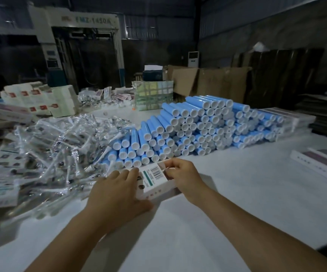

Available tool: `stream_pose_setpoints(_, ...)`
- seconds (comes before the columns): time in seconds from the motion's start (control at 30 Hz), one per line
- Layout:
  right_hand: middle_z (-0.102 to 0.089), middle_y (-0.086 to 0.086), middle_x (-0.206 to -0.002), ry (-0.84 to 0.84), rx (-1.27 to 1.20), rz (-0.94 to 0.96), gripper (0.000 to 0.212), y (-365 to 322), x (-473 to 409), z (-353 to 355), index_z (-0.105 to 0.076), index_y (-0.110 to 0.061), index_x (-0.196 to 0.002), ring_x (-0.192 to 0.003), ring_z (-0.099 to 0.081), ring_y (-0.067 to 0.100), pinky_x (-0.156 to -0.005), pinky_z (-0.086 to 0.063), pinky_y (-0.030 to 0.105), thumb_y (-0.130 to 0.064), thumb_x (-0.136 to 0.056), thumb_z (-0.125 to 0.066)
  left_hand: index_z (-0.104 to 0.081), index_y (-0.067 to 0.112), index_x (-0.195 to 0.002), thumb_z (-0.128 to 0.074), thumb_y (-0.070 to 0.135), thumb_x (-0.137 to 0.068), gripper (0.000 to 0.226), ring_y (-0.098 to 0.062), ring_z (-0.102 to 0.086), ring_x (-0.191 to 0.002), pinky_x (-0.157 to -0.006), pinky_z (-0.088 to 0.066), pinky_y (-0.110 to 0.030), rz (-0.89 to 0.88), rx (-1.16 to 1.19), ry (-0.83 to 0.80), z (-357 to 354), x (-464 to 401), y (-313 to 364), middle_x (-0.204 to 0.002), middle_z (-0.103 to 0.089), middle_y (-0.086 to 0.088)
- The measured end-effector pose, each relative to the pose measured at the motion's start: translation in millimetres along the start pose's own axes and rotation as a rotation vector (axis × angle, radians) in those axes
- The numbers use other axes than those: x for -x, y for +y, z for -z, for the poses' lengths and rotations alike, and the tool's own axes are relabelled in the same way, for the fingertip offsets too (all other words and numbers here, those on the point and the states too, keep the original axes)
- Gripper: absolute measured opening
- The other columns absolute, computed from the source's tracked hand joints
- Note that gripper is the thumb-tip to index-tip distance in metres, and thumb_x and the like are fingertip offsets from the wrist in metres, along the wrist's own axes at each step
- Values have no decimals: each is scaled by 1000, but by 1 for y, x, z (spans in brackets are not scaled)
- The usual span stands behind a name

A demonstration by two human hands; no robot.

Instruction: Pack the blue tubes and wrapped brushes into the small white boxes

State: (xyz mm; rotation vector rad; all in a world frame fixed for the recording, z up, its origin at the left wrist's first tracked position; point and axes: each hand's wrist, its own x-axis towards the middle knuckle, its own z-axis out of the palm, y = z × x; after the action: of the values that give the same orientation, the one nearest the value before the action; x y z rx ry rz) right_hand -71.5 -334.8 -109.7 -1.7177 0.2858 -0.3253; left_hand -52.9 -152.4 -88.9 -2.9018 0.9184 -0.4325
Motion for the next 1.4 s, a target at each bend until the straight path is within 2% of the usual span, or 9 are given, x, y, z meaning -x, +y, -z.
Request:
stream_pose_setpoints(0.17,-70,-2,-83,39,75,34,25,-3,3,2,-65,-23,-79,-77,-66,14,-60,-48,21,-6,-90,-50,-31,30,-127,-39,72,-81,63,-14,-47,-110,-80,-36,-30,-32,22,122,-8,3,5,-125,-47,11)
stream_pose_setpoints(0.3,-59,-7,-80,252,326,327,16,-31,-7,18,-64,-23,-89,-65,-53,5,-55,-39,15,-15,-94,-51,-32,29,-129,-35,71,-85,62,-14,-47,-110,-88,-38,-31,-58,18,159,-12,4,4,-125,-47,10)
stream_pose_setpoints(0.47,-55,10,-111,429,710,569,22,-98,-68,49,-62,-6,-108,-101,-51,25,-81,-44,35,-11,-93,-46,-25,25,-141,-30,74,-85,75,-15,-45,-116,-92,-39,-31,-70,10,186,-15,2,5,-131,-45,9)
stream_pose_setpoints(0.57,-46,15,-126,440,1073,471,26,-123,-113,70,-54,-5,-116,-119,-41,33,-91,-40,40,-8,-93,-43,-19,25,-143,-28,74,-85,76,-14,-44,-118,-94,-39,-30,-84,-8,183,-17,1,6,-134,-43,9)
stream_pose_setpoints(0.73,-38,19,-143,394,1441,109,38,-131,-154,92,-50,-5,-130,-134,-31,38,-107,-31,42,-9,-93,-49,-18,26,-141,-34,71,-86,73,-15,-44,-117,-95,-39,-31,-110,25,190,-18,-8,13,-135,-43,8)
stream_pose_setpoints(0.97,-57,7,-127,240,1767,56,29,-144,-166,82,-59,-10,-121,-114,-56,25,-92,-49,34,-14,-94,-53,-20,25,-140,-42,68,-85,73,-16,-44,-114,-94,-37,-33,-98,91,207,-22,-14,16,-131,-44,6)
stream_pose_setpoints(1.23,-58,13,-121,312,1587,114,25,-150,-165,79,-60,-5,-117,-109,-57,30,-89,-49,34,-14,-97,-48,-23,24,-138,-46,65,-85,71,-17,-43,-112,-93,-36,-34,-102,111,201,-22,-14,16,-129,-44,4)
stream_pose_setpoints(1.33,-59,16,-117,396,1153,221,27,-162,-153,81,-56,-1,-117,-103,-58,32,-80,-49,37,-18,-96,-51,-24,23,-138,-46,65,-85,71,-17,-44,-111,-94,-37,-34,-110,114,196,-21,-14,15,-128,-45,3)
stream_pose_setpoints(1.4,-56,13,-106,454,758,313,36,-172,-135,81,-51,-2,-121,-88,-59,28,-60,-52,33,-21,-91,-58,-25,22,-138,-45,65,-86,71,-18,-44,-111,-93,-37,-35,-109,109,204,-19,-14,16,-129,-46,3)
